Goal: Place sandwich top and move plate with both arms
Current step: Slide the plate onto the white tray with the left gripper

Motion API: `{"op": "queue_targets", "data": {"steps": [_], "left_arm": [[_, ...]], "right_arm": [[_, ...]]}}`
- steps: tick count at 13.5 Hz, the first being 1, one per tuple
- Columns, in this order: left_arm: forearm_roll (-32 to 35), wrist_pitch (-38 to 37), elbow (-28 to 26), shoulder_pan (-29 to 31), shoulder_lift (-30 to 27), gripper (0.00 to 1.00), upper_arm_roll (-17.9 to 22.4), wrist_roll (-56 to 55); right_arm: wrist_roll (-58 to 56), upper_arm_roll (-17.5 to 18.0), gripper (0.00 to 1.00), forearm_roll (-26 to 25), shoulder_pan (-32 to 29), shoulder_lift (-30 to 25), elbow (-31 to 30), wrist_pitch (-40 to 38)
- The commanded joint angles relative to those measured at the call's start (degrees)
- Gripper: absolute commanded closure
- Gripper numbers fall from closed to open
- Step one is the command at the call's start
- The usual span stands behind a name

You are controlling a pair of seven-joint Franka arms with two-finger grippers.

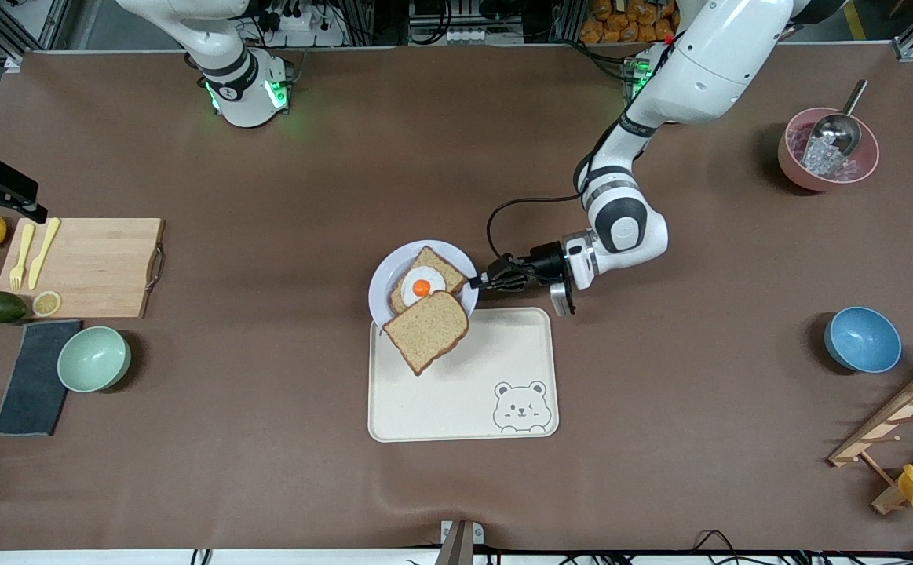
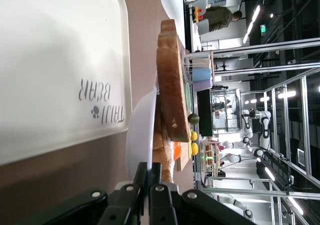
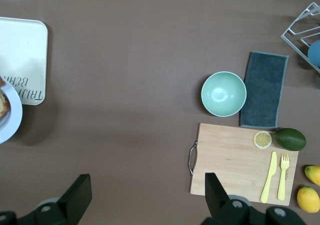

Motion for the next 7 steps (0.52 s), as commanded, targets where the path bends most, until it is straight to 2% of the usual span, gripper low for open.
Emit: {"op": "queue_targets", "data": {"steps": [1, 7], "left_arm": [[-0.69, -2.14, 0.83, 2.06, -1.26, 1.0, -0.63, 1.34], [-0.52, -2.14, 4.88, 4.25, -0.38, 1.0, -0.37, 1.34]], "right_arm": [[0.58, 0.36, 0.0, -0.58, -0.05, -0.11, 0.37, -0.67], [0.58, 0.27, 0.0, -0.58, -0.05, 0.16, 0.1, -0.67]]}}
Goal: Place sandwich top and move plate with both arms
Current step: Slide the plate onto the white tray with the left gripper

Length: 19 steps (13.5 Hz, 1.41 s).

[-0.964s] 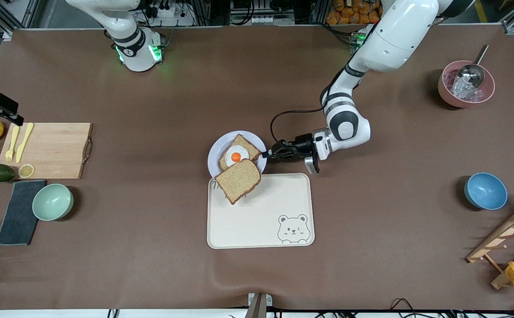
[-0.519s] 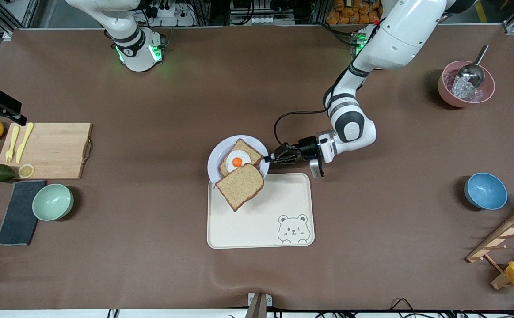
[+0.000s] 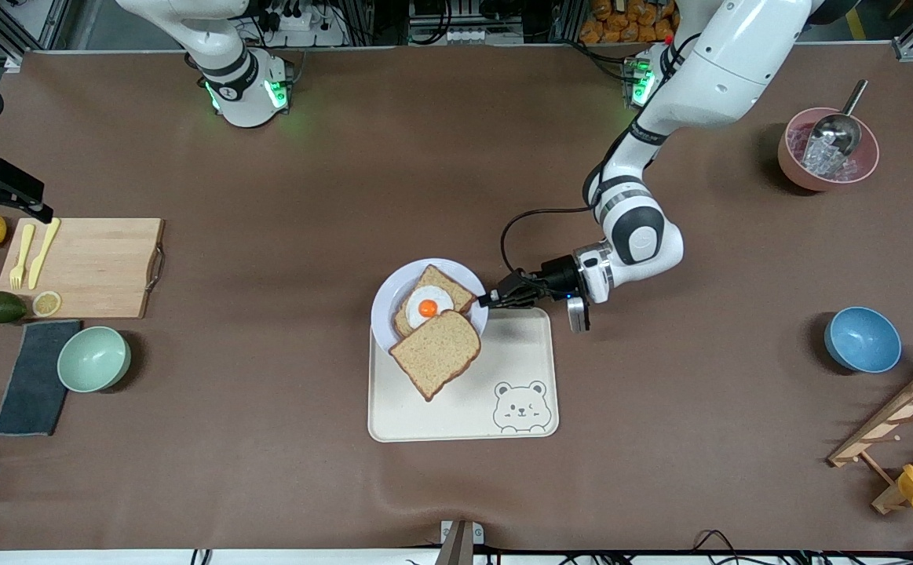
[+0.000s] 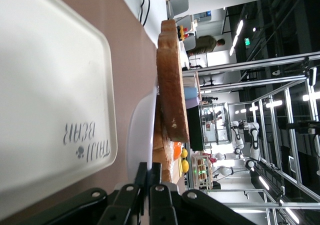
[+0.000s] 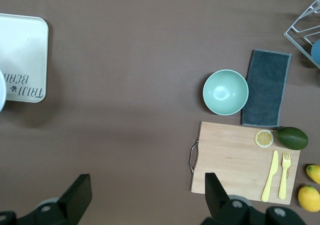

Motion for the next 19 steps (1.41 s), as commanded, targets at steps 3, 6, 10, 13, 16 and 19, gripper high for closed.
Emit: {"op": "queue_targets", "data": {"steps": [3, 6, 10, 13, 16, 19], "left_arm": [[1.32, -1.24, 3.87, 2.9, 1.46, 1.0, -0.28, 1.21], [3.26, -1.24, 8.18, 4.31, 5.15, 1.0, -0.28, 1.04], [6.16, -1.24, 11.43, 6.51, 8.58, 1.0, -0.19, 0.86], [6.16, -1.24, 13.46, 6.69, 11.13, 1.0, -0.19, 0.86], [7.65, -1.24, 13.99, 7.48, 13.24, 1.0, 0.08, 1.12], [8.89, -1.24, 13.99, 8.36, 13.95, 1.0, 0.08, 0.95]], "right_arm": [[0.49, 0.18, 0.0, -0.58, -0.13, 0.08, 0.24, 0.1], [0.49, 0.18, 0.0, -0.58, -0.3, 0.08, 0.24, 0.01], [0.49, 0.18, 0.0, -0.58, -0.39, 0.08, 0.24, -0.17], [0.58, 0.18, 0.0, -0.32, -0.48, 0.08, 0.15, -0.08], [0.58, 0.18, 0.0, -0.05, -0.48, 0.08, 0.15, -0.08], [0.58, 0.18, 0.0, -0.05, -0.3, 0.08, 0.15, 0.01]]}}
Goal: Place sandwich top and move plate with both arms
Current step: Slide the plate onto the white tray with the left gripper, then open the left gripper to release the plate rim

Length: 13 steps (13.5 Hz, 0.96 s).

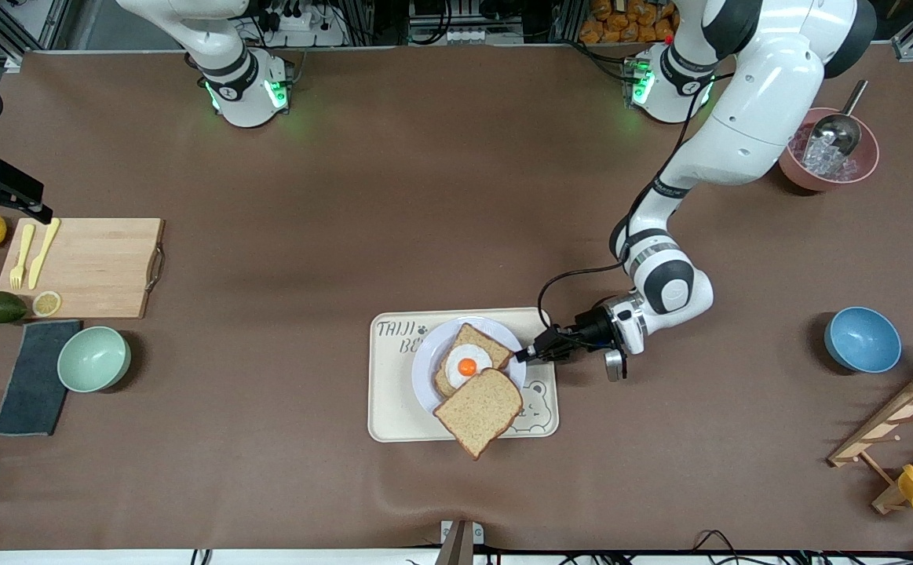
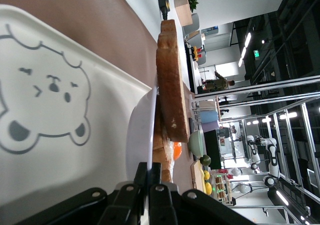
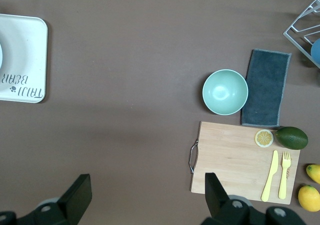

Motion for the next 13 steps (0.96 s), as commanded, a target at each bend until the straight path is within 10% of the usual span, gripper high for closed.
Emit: {"op": "queue_targets", "data": {"steps": [1, 13], "left_arm": [[1.06, -1.35, 1.44, 1.25, 1.04, 1.0, -0.62, 0.77], [0.0, -1.35, 1.09, 0.46, 5.25, 1.0, -1.32, 1.21]], "right_arm": [[0.57, 0.24, 0.0, -0.08, -0.38, 0.07, 0.14, -0.1], [0.57, 0.24, 0.0, -0.08, -0.29, 0.95, 0.14, -0.01]]}}
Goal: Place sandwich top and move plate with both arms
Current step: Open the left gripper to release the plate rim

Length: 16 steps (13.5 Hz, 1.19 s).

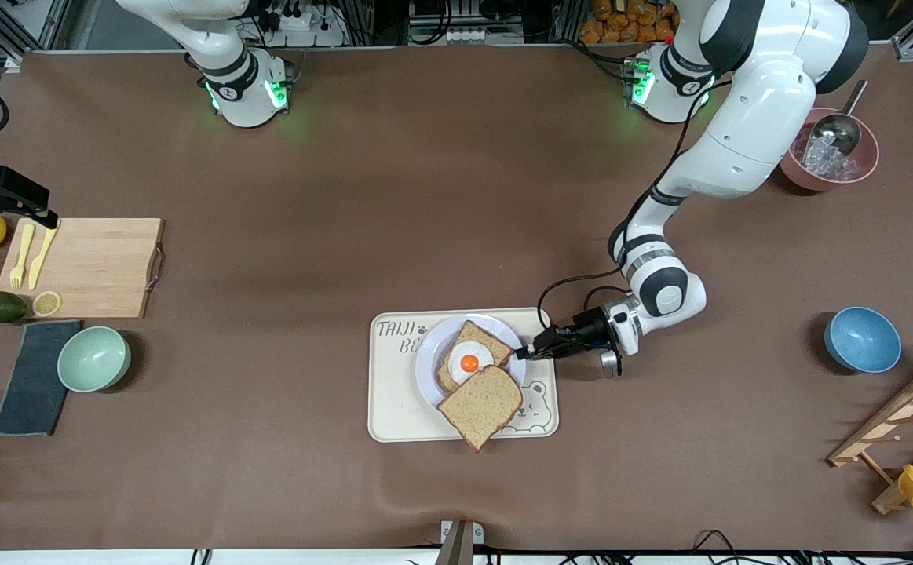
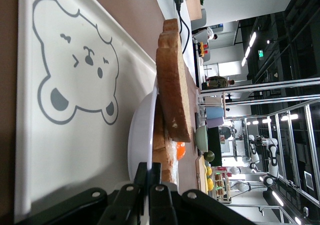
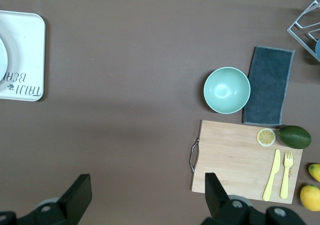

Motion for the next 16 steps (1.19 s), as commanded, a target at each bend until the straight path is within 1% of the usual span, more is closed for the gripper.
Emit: {"op": "queue_targets", "data": {"steps": [1, 4, 5, 6, 7, 8, 9, 10, 11, 13, 16], "left_arm": [[-0.18, -0.9, 0.72, 0.02, 1.96, 1.0, -0.38, 1.21], [0.26, -0.9, 0.63, 0.2, 1.88, 1.0, -0.38, 0.77], [0.26, -0.9, 0.8, 0.2, 1.62, 0.94, -0.38, 0.25], [0.26, -0.9, 0.81, 0.28, 1.35, 0.73, -0.38, -0.89], [0.52, -0.9, 0.89, 0.29, 1.18, 0.47, -0.38, -2.99], [0.78, -0.81, 0.89, 0.2, 1.09, 0.37, -0.3, -4.32], [0.78, -0.81, 0.98, 0.2, 1.0, 0.3, -0.29, -4.68], [0.78, -0.81, 0.98, 0.11, 0.82, 0.13, -0.21, -4.68], [1.22, -0.81, 0.89, 0.11, 0.74, 0.0, -0.12, -4.68], [2.71, -0.72, 0.81, 0.55, 0.65, 0.0, -0.12, -5.38], [6.48, -0.63, -0.51, 0.81, -2.24, 0.0, -0.12, -11.16]], "right_arm": [[0.49, 0.24, 0.0, -0.08, -0.29, 0.15, 0.29, -0.06], [0.49, 0.24, 0.0, -0.08, -0.29, 0.76, 0.29, 0.03], [0.57, 0.24, 0.0, -0.08, -0.29, 0.76, 0.29, -0.06], [0.57, 0.24, 0.0, 0.01, -0.2, 0.85, 0.29, -0.06], [0.49, 0.24, 0.0, -0.07, -0.29, 0.85, 0.29, 0.03], [0.49, 0.24, 0.0, 0.01, -0.38, 0.85, 0.29, 0.03], [0.57, 0.24, 0.0, 0.01, -0.2, 0.85, 0.29, 0.03], [0.49, 0.24, 0.0, 0.01, -0.2, 0.85, 0.29, 0.03], [0.49, 0.24, 0.0, 0.01, -0.38, 0.94, 0.29, 0.03], [0.49, 0.24, 0.0, 0.01, -0.29, 0.94, 0.29, 0.03], [0.49, 0.24, 0.0, 0.01, -0.46, 1.29, 0.38, 0.12]]}}
